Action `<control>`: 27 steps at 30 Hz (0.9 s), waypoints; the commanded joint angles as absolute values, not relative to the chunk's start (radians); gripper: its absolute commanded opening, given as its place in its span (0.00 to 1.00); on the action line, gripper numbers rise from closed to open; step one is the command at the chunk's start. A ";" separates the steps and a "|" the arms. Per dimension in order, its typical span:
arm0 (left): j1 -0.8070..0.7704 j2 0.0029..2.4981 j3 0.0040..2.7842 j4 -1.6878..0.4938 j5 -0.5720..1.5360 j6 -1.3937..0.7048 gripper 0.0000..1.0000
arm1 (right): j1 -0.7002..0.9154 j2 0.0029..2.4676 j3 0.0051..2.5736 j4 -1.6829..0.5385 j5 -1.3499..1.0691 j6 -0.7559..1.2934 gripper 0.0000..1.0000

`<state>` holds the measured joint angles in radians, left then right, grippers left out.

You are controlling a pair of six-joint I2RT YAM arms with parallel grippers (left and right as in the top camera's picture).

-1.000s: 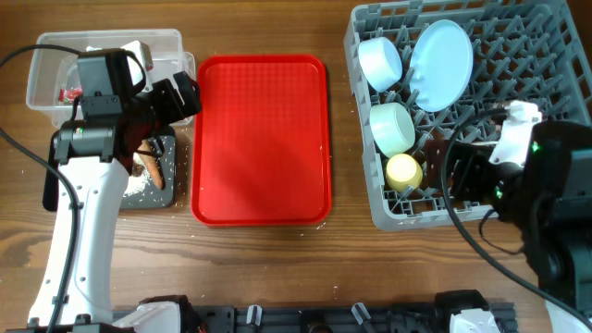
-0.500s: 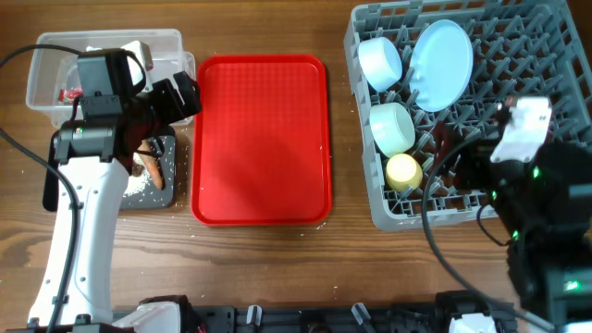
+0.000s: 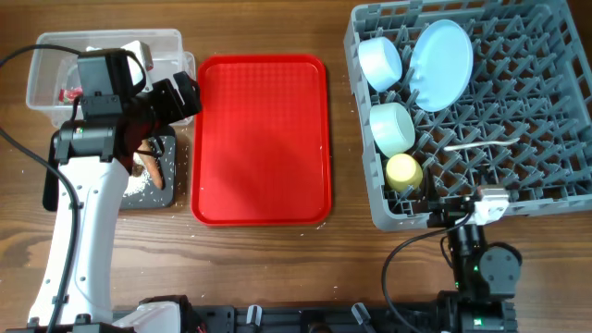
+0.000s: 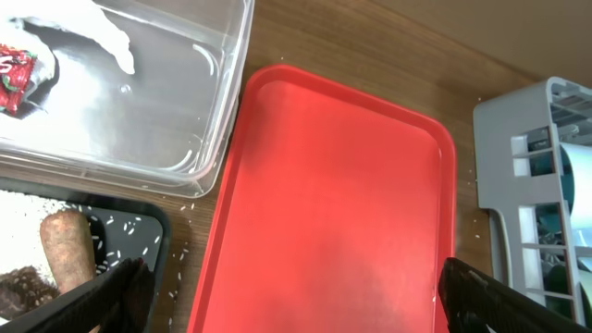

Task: Sort waste into correct bins and load items into the dishwasher rack

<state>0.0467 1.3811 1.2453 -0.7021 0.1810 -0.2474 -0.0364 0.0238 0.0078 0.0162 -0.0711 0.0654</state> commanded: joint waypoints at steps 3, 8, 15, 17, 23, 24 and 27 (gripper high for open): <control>0.042 1.382 1.256 -0.701 0.179 -0.232 1.00 | -0.039 0.004 0.005 0.006 -0.094 0.080 1.00; 0.042 1.382 1.256 -0.701 0.179 -0.232 1.00 | -0.039 0.014 0.005 0.006 -0.094 0.080 1.00; 0.042 1.382 1.256 -0.700 0.179 -0.232 1.00 | -0.039 0.014 0.005 0.006 -0.094 0.080 1.00; 0.042 1.382 1.256 -0.701 0.179 -0.232 1.00 | -0.039 0.014 0.005 0.006 -0.094 0.079 1.00; 0.041 1.352 1.254 -0.723 0.173 -0.231 1.00 | -0.039 0.014 0.005 0.006 -0.094 0.080 1.00; 0.041 1.328 1.251 -0.722 0.156 -0.231 1.00 | -0.039 0.014 0.005 0.006 -0.094 0.080 1.00; 0.041 1.227 1.203 -0.700 0.166 -0.231 1.00 | -0.039 0.014 0.005 0.006 -0.094 0.079 1.00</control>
